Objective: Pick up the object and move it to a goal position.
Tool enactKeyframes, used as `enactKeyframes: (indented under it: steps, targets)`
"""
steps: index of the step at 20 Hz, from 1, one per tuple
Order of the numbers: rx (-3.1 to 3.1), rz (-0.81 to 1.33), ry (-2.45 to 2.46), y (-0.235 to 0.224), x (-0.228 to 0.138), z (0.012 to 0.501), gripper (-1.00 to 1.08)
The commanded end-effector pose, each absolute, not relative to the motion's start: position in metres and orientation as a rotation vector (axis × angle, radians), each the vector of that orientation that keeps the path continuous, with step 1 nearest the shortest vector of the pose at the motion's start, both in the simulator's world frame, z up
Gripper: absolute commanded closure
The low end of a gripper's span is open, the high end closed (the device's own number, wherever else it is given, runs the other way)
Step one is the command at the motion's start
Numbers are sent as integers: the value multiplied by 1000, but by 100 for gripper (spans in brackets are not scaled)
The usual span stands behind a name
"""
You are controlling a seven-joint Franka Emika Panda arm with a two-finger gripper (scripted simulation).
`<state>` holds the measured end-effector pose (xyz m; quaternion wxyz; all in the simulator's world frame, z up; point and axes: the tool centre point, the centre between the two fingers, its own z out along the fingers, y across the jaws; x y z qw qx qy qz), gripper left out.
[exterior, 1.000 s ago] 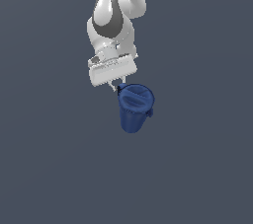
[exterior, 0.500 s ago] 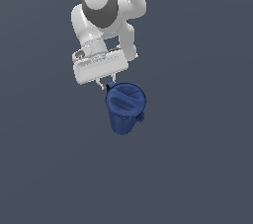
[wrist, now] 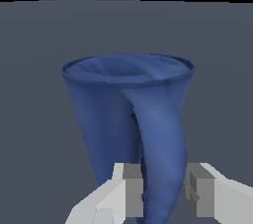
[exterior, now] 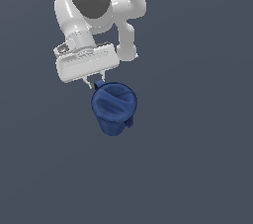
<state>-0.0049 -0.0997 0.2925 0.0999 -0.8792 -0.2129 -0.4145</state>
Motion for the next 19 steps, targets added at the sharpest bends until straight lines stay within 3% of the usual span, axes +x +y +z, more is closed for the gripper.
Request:
enactKeyframes:
  steps: [1,19]
  targets:
    - [-2597,-1229,-629,-105,0,299,108]
    - [-2597,-1227,-628,-94,13,326,108]
